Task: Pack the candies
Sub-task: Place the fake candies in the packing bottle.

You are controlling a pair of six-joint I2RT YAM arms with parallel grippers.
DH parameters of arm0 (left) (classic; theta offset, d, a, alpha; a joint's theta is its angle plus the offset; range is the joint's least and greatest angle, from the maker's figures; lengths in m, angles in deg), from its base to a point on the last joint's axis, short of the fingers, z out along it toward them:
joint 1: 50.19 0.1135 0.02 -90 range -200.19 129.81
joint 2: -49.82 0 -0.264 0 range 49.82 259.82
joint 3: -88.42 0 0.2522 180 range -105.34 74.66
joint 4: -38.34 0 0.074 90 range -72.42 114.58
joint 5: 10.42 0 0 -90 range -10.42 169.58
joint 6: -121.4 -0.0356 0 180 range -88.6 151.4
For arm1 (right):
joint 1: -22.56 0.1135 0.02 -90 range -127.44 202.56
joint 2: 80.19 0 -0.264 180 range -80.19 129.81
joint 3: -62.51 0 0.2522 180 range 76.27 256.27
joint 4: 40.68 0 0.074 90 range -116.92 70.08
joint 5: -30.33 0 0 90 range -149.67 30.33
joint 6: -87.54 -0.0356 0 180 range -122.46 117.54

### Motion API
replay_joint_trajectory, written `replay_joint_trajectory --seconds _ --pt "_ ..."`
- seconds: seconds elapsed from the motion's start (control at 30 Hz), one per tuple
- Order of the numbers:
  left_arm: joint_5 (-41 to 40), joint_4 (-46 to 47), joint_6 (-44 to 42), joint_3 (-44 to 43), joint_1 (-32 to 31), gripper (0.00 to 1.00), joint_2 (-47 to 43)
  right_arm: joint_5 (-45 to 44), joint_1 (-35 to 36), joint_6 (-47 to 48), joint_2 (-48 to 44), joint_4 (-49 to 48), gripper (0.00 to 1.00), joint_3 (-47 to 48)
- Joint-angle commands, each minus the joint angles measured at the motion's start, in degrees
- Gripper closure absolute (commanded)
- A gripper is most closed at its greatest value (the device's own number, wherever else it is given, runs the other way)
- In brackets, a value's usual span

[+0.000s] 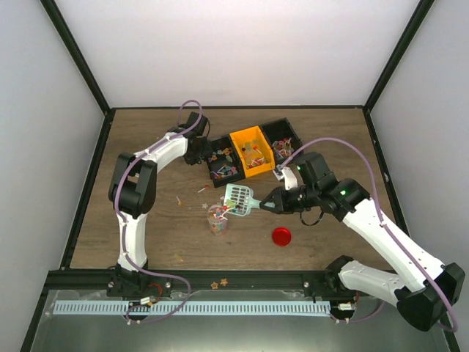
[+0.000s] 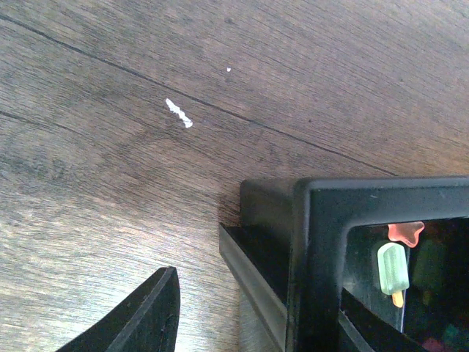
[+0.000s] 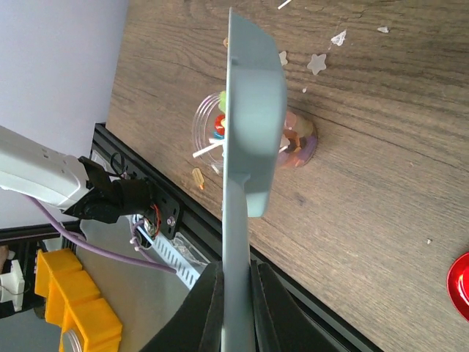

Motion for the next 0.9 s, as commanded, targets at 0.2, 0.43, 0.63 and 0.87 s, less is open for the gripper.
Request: replay_joint_trajectory --seconds 0.2,0.43,0.63,0.87 --pt "-0.28 0.56 -0.26 1.02 0.63 0.54 -2.1 -1.83 0.68 2.2 0.71 3.25 0.99 5.35" --pt "-0.11 0.7 -0.2 1.41 0.83 0.54 -2.19 -2.68 1.6 2.5 1.9 4.35 0.99 6.73" --pt "0.16 1.07 -0.06 1.85 1.19 0.54 -2.26 -5.55 4.49 2.11 3.75 5.74 0.99 8.65" --pt "0.4 1.33 -0.09 2.21 1.51 0.54 -2.32 -8.28 5.82 2.74 5.61 8.0 0.99 11.35"
